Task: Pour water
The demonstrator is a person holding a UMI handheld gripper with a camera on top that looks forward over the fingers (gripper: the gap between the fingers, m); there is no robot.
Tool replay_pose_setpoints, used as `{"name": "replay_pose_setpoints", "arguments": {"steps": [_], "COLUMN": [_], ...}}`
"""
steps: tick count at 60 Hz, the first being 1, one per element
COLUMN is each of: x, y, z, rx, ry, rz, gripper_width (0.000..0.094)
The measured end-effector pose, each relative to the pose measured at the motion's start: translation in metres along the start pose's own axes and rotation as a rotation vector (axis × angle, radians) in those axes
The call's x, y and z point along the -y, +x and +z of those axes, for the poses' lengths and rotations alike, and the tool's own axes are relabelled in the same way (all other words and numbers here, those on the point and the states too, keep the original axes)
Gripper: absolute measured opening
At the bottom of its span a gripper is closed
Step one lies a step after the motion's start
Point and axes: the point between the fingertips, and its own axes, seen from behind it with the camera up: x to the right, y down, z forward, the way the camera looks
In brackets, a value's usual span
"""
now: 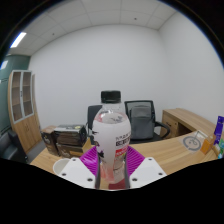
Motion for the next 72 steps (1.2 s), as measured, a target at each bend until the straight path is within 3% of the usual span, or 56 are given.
{"name": "replay_pose_setpoints", "arguments": {"steps": [22,28,38,44,45,56,72], "x": [-0.095,-0.092,-0.097,-0.096,-0.095,-0.067,-0.039], "y": [0.024,0.025,0.028,0.036,0.038,0.04,-0.007], "z": [0.024,0.02,0.016,0.001,-0.003,-0.078,-0.249], "rx": [0.028,0.028,0.022,-0.019,-0.028,-0.089,-0.118], "ry": [-0.116,-0.082,-0.114,-0.15,-0.155,-0.198,-0.258], "rz": [-0.035,-0.047,-0.049,-0.053,-0.053,-0.047,-0.055], "gripper_width": [0.0332,0.0345,0.0545,0.0862,0.0871,0.0857,0.0858]}}
